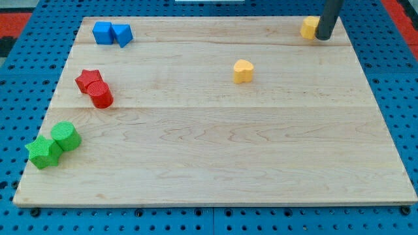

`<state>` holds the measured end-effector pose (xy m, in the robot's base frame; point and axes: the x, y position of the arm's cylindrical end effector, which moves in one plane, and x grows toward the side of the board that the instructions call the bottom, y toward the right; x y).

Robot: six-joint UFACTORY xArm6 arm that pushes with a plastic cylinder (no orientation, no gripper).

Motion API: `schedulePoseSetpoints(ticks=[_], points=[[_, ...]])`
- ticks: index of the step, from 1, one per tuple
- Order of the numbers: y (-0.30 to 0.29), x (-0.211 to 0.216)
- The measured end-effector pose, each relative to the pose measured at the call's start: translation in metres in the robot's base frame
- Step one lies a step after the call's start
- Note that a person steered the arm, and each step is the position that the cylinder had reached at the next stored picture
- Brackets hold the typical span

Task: Move the heart diagonal to the bottom left of the hexagon

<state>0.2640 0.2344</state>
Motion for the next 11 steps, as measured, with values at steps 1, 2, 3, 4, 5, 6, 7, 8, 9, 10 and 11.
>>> schedulePoseSetpoints(ticks=[1, 2, 3, 4, 5, 6, 7, 8, 9, 10, 11], points=[[0.006, 0.075], [-0.056, 0.124], [-0.149, 0.14], [-0.163, 0.13], [-0.161, 0.115], [-0.146, 0.094], [-0.122, 0.068], [-0.112, 0.088], [-0.117, 0.143], [-0.156, 0.134], [-0.16, 0.08]])
